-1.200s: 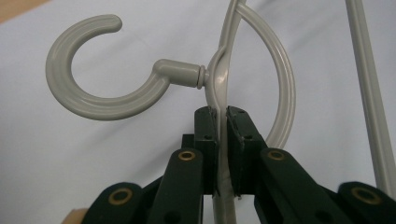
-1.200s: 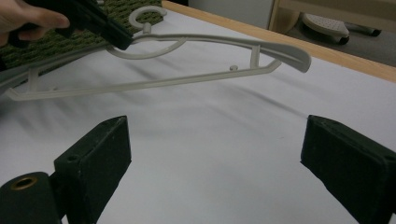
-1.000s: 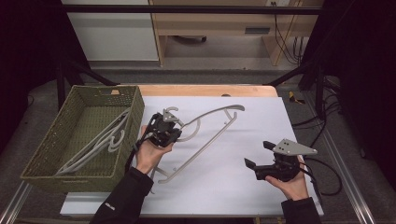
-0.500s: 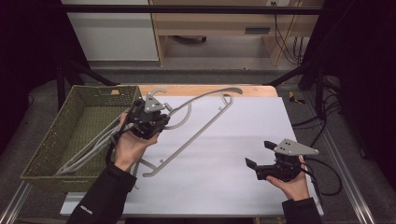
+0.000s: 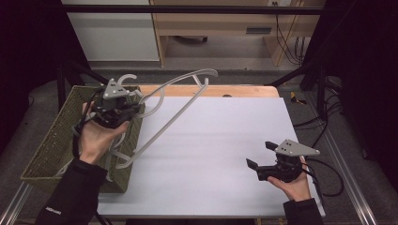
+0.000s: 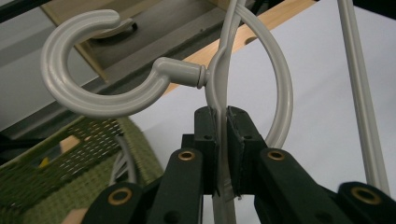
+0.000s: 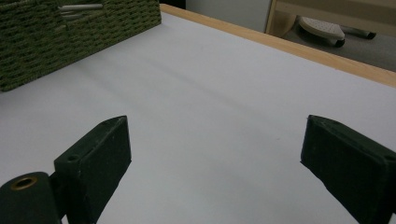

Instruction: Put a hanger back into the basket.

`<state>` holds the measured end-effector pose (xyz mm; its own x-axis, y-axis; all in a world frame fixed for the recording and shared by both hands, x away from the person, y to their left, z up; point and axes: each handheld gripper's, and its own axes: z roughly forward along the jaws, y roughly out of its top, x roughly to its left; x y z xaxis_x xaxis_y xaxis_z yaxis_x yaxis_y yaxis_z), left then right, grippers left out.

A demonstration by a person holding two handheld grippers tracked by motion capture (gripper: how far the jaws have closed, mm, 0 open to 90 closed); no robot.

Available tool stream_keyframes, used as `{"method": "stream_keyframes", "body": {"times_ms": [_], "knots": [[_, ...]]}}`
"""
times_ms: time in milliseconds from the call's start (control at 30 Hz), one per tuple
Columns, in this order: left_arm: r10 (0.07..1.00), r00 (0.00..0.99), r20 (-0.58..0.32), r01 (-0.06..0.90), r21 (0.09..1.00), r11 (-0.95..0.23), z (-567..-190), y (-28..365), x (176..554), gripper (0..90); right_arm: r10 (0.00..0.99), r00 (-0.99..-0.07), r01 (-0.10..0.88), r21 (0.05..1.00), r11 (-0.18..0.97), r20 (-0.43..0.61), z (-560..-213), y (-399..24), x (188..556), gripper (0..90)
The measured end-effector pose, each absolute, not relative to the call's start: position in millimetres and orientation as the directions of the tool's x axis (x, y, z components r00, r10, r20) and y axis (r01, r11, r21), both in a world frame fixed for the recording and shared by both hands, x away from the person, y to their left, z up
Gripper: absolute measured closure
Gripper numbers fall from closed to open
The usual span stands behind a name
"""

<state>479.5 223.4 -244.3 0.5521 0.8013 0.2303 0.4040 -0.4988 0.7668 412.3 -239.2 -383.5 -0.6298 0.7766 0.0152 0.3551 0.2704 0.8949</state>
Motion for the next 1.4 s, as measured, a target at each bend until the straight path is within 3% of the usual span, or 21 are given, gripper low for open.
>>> {"method": "stream_keyframes", "body": {"times_ms": [467, 1400], "knots": [[0.862, 0.446, 0.241, 0.459, 0.765, -0.451, -246.5, 294.4, 497.2, 83.2, 0.777, -0.63, 0.361, 0.891, 0.276, 0.014, -385.7, -238.8, 414.6, 8.7], [0.898, 0.326, 0.294, 0.538, 0.724, -0.432, -281.9, 383.8, 536.4, 83.1, 0.784, -0.621, 0.379, 0.877, 0.295, 0.005, -390.1, -236.3, 419.3, 8.6]]}}
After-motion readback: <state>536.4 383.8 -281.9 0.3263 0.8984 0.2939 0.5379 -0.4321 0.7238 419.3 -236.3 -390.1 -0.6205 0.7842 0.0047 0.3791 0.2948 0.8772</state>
